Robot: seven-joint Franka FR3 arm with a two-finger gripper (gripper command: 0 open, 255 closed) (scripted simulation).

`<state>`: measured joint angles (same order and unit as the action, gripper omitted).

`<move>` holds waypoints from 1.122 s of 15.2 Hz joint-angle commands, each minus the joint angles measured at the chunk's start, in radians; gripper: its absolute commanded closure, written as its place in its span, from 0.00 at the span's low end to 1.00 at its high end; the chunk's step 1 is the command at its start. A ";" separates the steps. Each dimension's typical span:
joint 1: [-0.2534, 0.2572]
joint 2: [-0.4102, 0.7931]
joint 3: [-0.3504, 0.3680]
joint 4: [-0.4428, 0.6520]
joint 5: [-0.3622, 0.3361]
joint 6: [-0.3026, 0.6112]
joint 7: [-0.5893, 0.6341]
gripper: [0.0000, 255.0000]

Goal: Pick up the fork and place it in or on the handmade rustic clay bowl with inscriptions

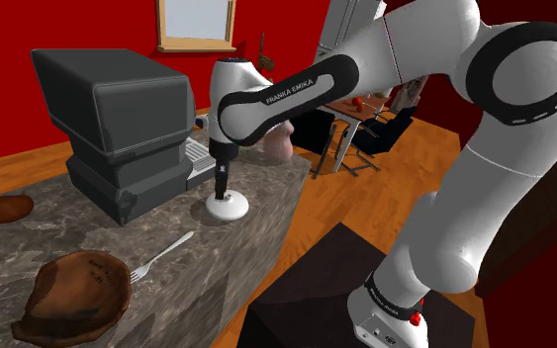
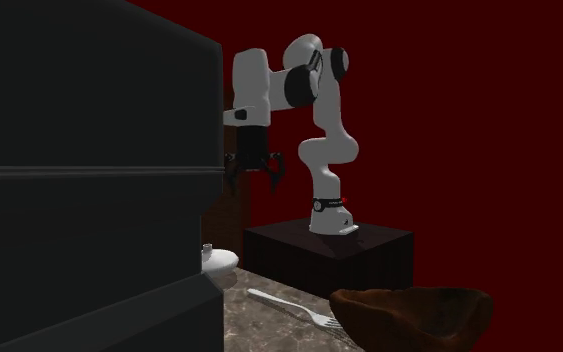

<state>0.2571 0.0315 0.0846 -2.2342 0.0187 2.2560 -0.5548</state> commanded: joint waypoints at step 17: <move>0.163 0.506 0.126 0.333 -0.121 0.181 -0.190 0.00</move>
<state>0.4122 0.5113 0.2052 -1.9126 -0.0924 2.4233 -0.7312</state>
